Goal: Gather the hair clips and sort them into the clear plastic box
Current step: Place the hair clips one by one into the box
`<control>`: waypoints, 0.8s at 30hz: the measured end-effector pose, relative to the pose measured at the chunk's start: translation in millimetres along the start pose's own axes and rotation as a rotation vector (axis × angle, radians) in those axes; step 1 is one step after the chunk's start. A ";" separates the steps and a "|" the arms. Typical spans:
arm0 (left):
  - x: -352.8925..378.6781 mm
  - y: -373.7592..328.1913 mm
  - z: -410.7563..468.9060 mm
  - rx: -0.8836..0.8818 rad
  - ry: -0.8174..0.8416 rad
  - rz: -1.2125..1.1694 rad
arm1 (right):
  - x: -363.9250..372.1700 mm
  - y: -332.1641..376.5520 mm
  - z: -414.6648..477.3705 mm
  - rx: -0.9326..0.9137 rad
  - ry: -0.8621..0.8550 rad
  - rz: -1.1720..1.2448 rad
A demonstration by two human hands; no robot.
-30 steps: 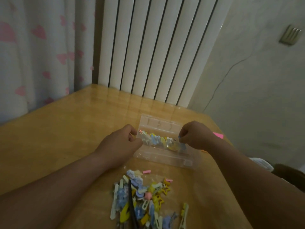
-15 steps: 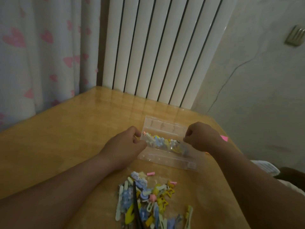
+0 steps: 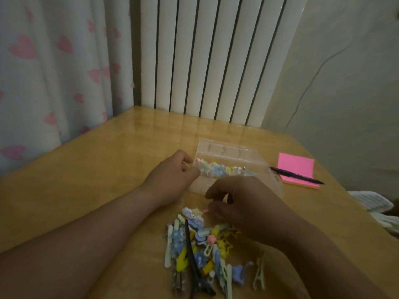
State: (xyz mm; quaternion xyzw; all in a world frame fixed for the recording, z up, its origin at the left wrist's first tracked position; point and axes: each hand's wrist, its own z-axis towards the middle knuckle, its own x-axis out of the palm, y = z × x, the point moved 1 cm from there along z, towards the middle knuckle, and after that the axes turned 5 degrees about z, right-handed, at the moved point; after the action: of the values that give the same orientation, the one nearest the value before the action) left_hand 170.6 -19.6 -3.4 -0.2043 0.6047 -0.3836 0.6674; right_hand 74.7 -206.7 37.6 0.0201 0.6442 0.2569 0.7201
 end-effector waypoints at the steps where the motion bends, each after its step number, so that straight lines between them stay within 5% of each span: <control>1: 0.3 0.5 0.6 0.000 0.001 -0.006 | 2.7 -0.7 0.5 -0.016 0.031 -0.059; 10: 3.2 4.6 2.8 0.021 -0.018 -0.001 | 12.7 4.2 0.2 -0.060 0.046 -0.198; 18: 3.4 5.9 4.3 0.020 -0.012 0.010 | 10.0 3.4 -1.2 -0.038 0.019 -0.047; 24: 3.3 4.8 3.1 0.013 -0.011 0.014 | -12.4 -8.7 -0.8 0.040 -0.282 0.125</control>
State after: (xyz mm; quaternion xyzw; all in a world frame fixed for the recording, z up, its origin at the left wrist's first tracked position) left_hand 174.7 -19.7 -8.4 -0.1980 0.5998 -0.3816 0.6748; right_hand 76.4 -219.4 45.8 0.1100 0.5393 0.2830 0.7854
